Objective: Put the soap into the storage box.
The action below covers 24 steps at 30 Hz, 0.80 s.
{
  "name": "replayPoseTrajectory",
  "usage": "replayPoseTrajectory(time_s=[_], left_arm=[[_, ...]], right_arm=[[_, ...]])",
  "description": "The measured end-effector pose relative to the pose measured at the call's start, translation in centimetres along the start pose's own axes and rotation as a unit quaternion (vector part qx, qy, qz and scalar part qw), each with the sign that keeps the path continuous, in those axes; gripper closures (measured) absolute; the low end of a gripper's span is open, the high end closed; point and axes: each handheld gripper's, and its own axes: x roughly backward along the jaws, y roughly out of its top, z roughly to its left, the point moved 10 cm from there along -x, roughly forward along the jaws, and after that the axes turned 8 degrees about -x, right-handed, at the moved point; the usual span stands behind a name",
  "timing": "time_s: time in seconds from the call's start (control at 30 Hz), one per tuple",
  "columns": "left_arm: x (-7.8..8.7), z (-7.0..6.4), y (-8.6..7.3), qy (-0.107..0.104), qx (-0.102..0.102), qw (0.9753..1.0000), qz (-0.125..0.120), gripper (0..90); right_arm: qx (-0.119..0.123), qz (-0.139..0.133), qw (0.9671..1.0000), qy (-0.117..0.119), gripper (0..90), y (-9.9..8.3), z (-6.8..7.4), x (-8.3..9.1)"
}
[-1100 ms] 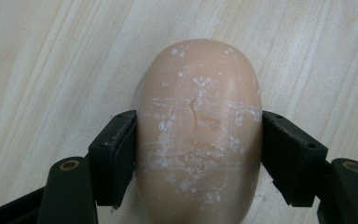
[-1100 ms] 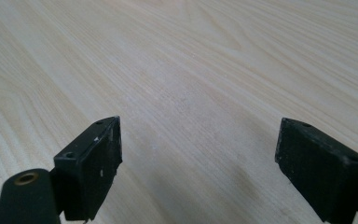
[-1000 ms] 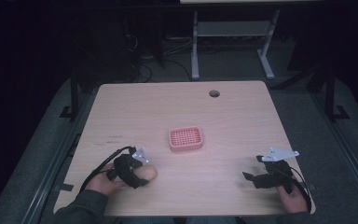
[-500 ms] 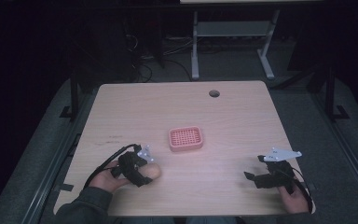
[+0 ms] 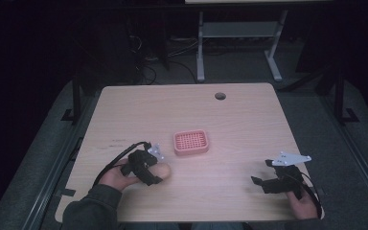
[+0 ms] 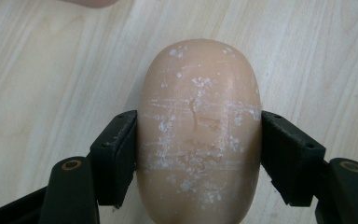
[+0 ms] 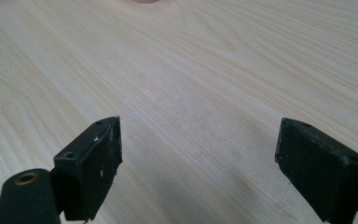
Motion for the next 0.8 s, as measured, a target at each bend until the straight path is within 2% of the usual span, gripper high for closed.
replayPoseTrajectory(time_s=[0.47, 0.8], left_arm=[[-0.1, 1.4, 1.3, -0.002, -0.009, 0.9998, 0.018, 32.2], [0.3, 2.1, 2.2, -0.002, -0.011, 0.9998, 0.016, 32.2]], right_arm=[[0.007, -0.003, 1.0000, 0.004, 14.1, 0.1, 0.1, 0.0], [0.009, -0.003, 0.9999, 0.004, 14.1, 0.1, 0.1, 0.0]])
